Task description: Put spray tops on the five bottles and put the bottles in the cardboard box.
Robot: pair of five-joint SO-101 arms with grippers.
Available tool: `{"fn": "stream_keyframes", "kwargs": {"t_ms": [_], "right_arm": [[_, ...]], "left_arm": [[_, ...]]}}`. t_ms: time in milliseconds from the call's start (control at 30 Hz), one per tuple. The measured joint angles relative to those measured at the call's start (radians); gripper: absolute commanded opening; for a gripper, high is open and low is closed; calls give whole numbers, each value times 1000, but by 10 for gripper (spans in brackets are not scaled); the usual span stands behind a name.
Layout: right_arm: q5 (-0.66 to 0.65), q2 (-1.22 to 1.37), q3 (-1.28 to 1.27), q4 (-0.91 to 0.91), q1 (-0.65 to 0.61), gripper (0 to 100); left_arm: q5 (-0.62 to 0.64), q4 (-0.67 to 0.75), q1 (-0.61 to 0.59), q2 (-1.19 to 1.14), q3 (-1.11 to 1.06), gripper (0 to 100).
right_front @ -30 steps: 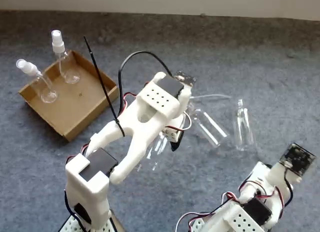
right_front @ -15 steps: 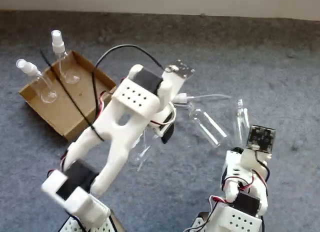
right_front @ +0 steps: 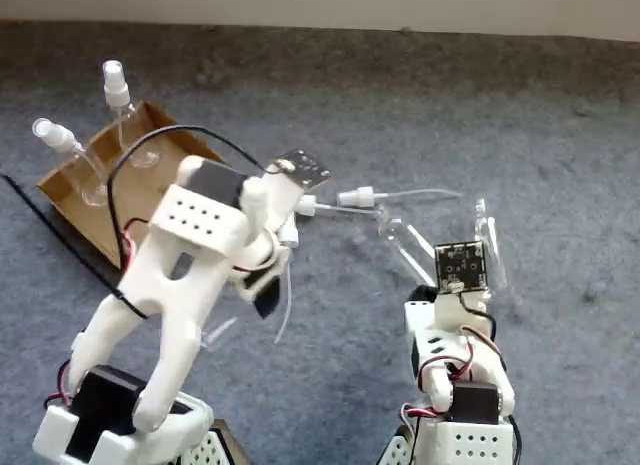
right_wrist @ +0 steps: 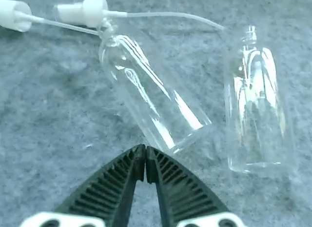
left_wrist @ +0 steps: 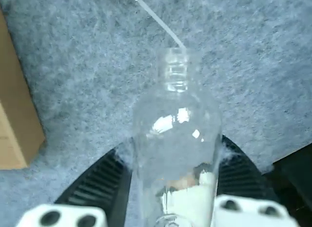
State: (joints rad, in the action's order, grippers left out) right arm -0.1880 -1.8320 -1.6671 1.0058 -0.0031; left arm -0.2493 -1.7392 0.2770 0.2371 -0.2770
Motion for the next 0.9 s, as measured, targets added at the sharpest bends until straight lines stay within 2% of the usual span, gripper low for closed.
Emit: {"fn": "stream_keyframes", "kwargs": {"t_ms": [133, 233, 333, 567, 667, 767, 900], "right_arm": [[0, 0, 0, -38, -3, 5], [0, 0, 0, -44, -6, 5], [0, 0, 0, -44, -8, 5], [0, 0, 0, -44, -8, 5], [0, 0, 0, -44, -8, 5], [0, 0, 0, -44, -8, 5], [0, 0, 0, -44, -8, 5]], "left_arm": [[-288, 0, -129, 0, -5, 140], [-399, 0, -195, 2, -41, 140], [-417, 55, -219, 2, -129, 140], [-423, 425, -221, 2, -384, 140], [-423, 537, -221, 2, -439, 144], [-423, 575, -221, 2, -465, 151], [-423, 583, -221, 2, -470, 248]]}}
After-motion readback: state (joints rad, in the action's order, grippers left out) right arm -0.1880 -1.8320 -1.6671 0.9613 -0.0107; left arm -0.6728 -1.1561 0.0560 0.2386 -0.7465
